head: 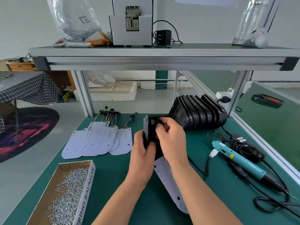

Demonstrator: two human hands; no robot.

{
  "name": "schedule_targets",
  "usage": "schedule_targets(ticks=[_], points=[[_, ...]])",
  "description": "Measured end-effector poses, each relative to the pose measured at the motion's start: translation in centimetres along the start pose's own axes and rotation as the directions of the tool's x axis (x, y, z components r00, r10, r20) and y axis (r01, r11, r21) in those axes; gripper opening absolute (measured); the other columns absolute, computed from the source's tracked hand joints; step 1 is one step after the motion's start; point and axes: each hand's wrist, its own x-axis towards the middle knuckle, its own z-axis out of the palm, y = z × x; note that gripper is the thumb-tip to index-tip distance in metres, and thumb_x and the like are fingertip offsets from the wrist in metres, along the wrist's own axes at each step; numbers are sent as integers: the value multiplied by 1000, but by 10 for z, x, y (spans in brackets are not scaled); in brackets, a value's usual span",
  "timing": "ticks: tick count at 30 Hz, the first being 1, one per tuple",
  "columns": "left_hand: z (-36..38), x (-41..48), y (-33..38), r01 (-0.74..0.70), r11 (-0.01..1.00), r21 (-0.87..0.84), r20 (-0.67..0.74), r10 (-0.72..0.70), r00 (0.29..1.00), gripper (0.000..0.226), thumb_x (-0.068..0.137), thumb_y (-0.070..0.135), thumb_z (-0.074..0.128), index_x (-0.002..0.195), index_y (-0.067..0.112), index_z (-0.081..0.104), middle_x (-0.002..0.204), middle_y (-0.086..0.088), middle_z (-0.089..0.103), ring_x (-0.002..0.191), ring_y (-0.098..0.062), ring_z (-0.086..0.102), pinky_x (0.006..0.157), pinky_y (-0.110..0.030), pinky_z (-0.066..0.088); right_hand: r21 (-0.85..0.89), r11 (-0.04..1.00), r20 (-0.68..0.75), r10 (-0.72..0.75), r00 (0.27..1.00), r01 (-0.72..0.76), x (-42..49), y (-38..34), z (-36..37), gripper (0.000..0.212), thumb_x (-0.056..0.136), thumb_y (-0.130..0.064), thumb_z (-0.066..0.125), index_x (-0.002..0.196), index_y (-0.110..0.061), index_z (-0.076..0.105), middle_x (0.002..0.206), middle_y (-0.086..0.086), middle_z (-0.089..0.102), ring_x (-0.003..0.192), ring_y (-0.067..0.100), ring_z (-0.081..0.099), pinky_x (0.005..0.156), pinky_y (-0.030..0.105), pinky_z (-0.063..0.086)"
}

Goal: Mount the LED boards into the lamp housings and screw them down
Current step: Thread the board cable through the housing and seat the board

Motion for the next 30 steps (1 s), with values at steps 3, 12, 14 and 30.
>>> schedule_targets(ticks=[3, 12, 14, 30], points=[[0, 0, -3, -13, 1000, 19, 26, 12, 1000, 28, 94, 27, 52, 119, 39, 56, 96, 15, 71, 85, -8, 63, 69, -16, 50, -96, 994, -36, -64, 997, 60, -1, 2, 1, 15, 101, -22, 60, 106, -24, 73, 89, -9, 76, 87, 18, 71, 83, 46, 57], [3, -3, -4, -29, 999, 14, 63, 28, 998, 28, 92, 34, 51, 120, 40, 55, 97, 14, 70, 85, -7, 64, 67, -13, 49, -48, 994, -103, -106, 989, 101, -5, 4, -1, 8, 99, -25, 70, 104, -29, 66, 93, -19, 74, 92, 4, 70, 84, 38, 58], [3, -2, -5, -21, 1000, 5, 51, 21, 998, 27, 94, 32, 51, 120, 38, 54, 96, 14, 71, 83, -6, 64, 67, -14, 49, -62, 992, -111, -118, 987, 112, -6, 4, -2, 5, 100, -28, 69, 105, -27, 67, 93, -19, 73, 91, 4, 70, 84, 40, 58], [3, -3, -8, 5, 995, 98, 62, -11, 998, 25, 98, 36, 46, 122, 38, 51, 101, 13, 70, 89, -13, 64, 72, -32, 53, -177, 977, -38, -130, 991, 121, -3, -1, -5, 13, 99, -18, 63, 104, -18, 75, 95, -6, 75, 91, 18, 70, 85, 46, 57]])
